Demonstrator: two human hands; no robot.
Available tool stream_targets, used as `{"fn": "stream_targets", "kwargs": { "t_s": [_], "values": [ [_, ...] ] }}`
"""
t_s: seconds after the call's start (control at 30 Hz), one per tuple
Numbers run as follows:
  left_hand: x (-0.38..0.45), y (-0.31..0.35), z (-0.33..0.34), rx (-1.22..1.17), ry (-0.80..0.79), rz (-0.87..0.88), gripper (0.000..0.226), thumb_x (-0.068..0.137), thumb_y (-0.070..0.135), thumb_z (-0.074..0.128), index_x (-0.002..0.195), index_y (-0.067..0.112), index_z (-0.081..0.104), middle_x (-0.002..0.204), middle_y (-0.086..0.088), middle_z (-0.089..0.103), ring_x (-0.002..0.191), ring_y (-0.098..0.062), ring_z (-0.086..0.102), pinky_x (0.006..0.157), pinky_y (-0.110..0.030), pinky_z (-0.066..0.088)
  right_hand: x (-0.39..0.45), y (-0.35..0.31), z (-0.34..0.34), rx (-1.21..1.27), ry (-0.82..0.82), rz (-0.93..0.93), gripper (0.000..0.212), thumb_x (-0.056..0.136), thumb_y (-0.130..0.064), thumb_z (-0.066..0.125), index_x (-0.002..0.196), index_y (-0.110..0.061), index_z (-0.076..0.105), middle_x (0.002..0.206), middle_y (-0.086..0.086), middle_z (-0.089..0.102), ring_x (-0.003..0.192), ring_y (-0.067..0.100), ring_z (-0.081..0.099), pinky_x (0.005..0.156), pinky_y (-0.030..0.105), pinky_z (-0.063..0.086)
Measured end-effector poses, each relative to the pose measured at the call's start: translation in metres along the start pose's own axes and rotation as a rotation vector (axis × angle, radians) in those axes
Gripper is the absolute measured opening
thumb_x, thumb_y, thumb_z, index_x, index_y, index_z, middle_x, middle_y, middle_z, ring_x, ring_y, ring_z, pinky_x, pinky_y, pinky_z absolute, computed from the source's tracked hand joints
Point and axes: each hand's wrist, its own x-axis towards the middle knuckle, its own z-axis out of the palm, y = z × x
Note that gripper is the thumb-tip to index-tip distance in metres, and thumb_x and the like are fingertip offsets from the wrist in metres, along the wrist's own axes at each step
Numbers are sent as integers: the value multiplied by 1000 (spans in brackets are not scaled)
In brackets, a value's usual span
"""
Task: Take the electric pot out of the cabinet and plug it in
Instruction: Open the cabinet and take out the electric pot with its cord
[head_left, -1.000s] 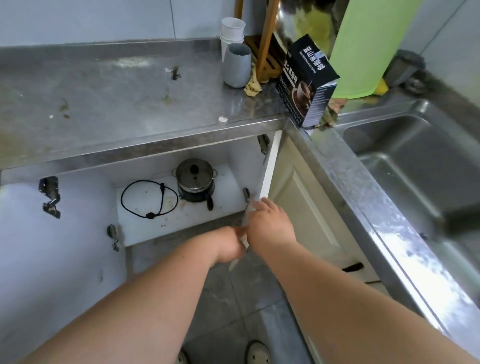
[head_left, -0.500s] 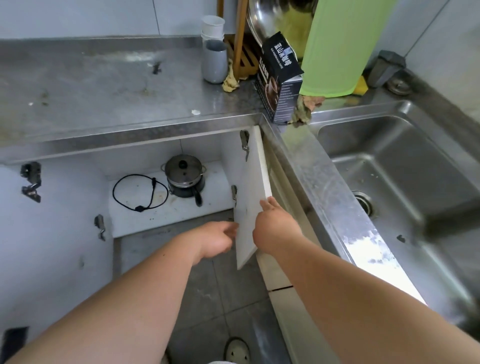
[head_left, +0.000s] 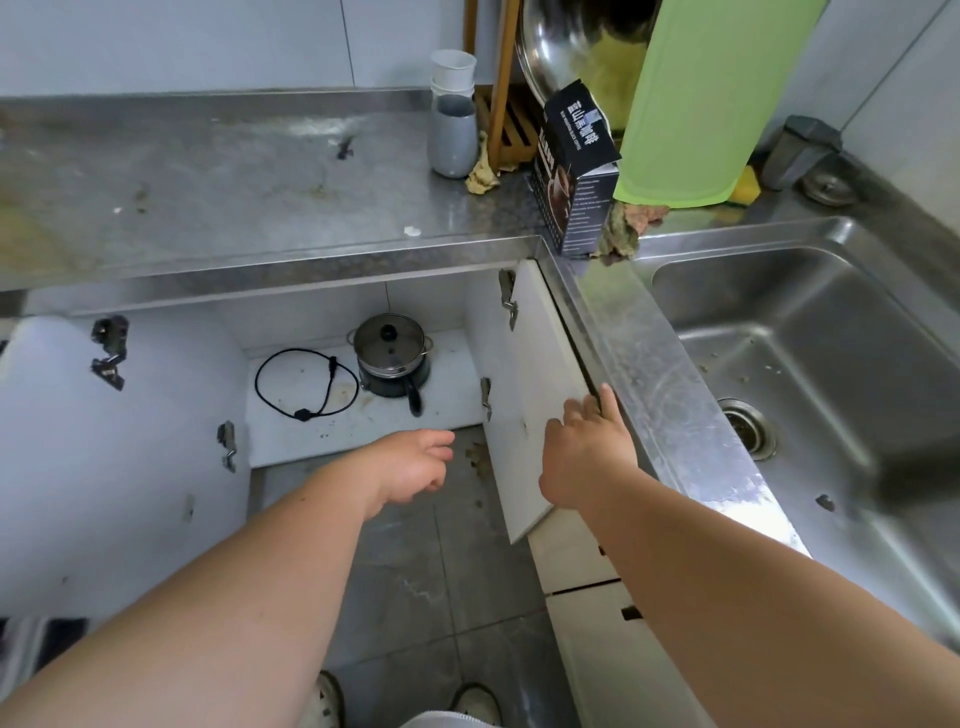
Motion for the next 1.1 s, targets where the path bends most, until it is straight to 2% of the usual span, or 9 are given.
{"fn": "stream_targets", "kwargs": {
  "t_s": [0.13, 0.2, 0.3, 0.4, 0.63, 0.77, 0.9, 1.0, 1.1],
  "values": [
    [-7, -1, -8, -8, 47, 0, 67, 81, 3, 46, 141, 29, 34, 141, 10, 46, 92, -3, 57, 64, -20, 44, 2, 1, 2, 80, -16, -6, 57, 77, -25, 39, 132, -11, 41, 146, 18, 32, 140, 38, 11, 114, 50, -7],
    [-11, 0, -12, -15, 88, 0, 64, 82, 3, 45, 141, 26, 36, 132, 8, 51, 86, -2, 57, 61, -19, 42, 2, 1, 1, 130, -26, -9, 56, 77, -23, 39, 132, -12, 41, 145, 16, 34, 140, 39, 10, 115, 49, -5],
    [-19, -1, -22, -9, 151, 2, 60, 83, 7, 47, 139, 25, 38, 117, 6, 53, 93, -13, 60, 64, -21, 42, 1, 0, -6, 179, -21, -23, 52, 79, -23, 40, 130, -13, 44, 139, 13, 40, 137, 38, 19, 115, 51, 1],
    [-27, -3, -36, 2, 211, 1, 55, 84, 12, 48, 138, 25, 41, 119, 2, 56, 99, -19, 61, 63, -23, 42, 4, -2, -19, 230, 2, -42, 47, 80, -25, 43, 126, -14, 46, 134, 11, 45, 131, 34, 30, 114, 52, 11],
    [-29, -23, -82, -54, 301, 9, 52, 82, 14, 48, 133, 28, 47, 118, 3, 61, 87, -15, 61, 60, -22, 42, 22, -36, -54, 351, 17, -110, 49, 85, -30, 44, 131, -15, 44, 134, 9, 47, 122, 29, 43, 108, 44, 29],
    [-12, -46, -122, -54, 307, -8, 53, 82, 16, 47, 133, 30, 46, 118, 0, 61, 97, -16, 62, 70, -25, 44, 49, -69, -67, 391, -44, -114, 49, 84, -33, 45, 130, -15, 45, 131, 11, 49, 116, 31, 46, 98, 40, 37],
    [19, -70, -165, -58, 296, -25, 53, 82, 18, 48, 135, 27, 45, 129, 0, 56, 102, -16, 59, 80, -28, 45, 84, -104, -76, 426, -150, -91, 50, 83, -33, 44, 130, -17, 44, 133, 11, 46, 117, 31, 45, 97, 40, 40],
    [46, -87, -200, -38, 295, -42, 51, 84, 19, 46, 134, 27, 46, 132, -2, 55, 111, -20, 56, 95, -34, 45, 114, -131, -82, 442, -213, -71, 49, 87, -34, 43, 133, -18, 42, 137, 10, 44, 120, 30, 44, 97, 38, 41],
    [77, -102, -228, -33, 305, -52, 48, 85, 19, 46, 132, 25, 49, 125, -5, 58, 108, -22, 57, 91, -34, 46, 143, -154, -79, 517, -221, -27, 47, 88, -31, 46, 133, -19, 43, 132, 10, 48, 116, 30, 47, 93, 36, 45]
  ]
}}
